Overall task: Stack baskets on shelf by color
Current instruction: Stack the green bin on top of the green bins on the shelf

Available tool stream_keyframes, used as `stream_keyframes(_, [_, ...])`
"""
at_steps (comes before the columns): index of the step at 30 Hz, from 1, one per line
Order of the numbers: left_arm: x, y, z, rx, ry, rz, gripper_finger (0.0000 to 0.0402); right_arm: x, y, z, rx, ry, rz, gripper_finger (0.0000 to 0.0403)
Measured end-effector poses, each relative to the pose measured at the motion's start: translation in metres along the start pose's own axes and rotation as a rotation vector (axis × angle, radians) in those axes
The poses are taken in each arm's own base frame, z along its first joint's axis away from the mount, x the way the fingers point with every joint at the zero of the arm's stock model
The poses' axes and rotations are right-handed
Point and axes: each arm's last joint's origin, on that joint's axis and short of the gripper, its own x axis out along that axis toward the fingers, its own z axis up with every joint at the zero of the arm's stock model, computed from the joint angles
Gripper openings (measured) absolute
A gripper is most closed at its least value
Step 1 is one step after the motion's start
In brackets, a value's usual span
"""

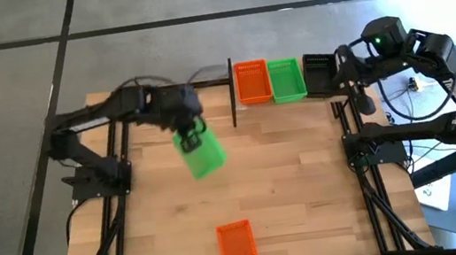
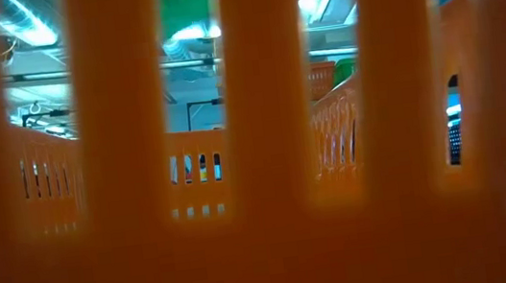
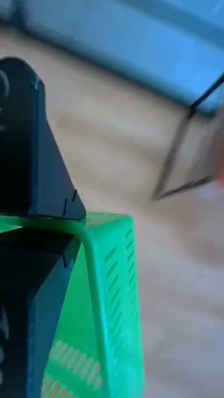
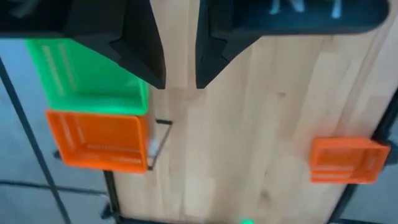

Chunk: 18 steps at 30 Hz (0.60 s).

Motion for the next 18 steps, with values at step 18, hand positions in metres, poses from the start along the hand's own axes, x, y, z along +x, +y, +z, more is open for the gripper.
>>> stream_keyframes(18, [0.048, 0.042, 0.147, 0.412, -0.59, 0.191, 0.0, 0.003, -0.006, -0.001, 0.189, 0.07, -0.11, 0.0087])
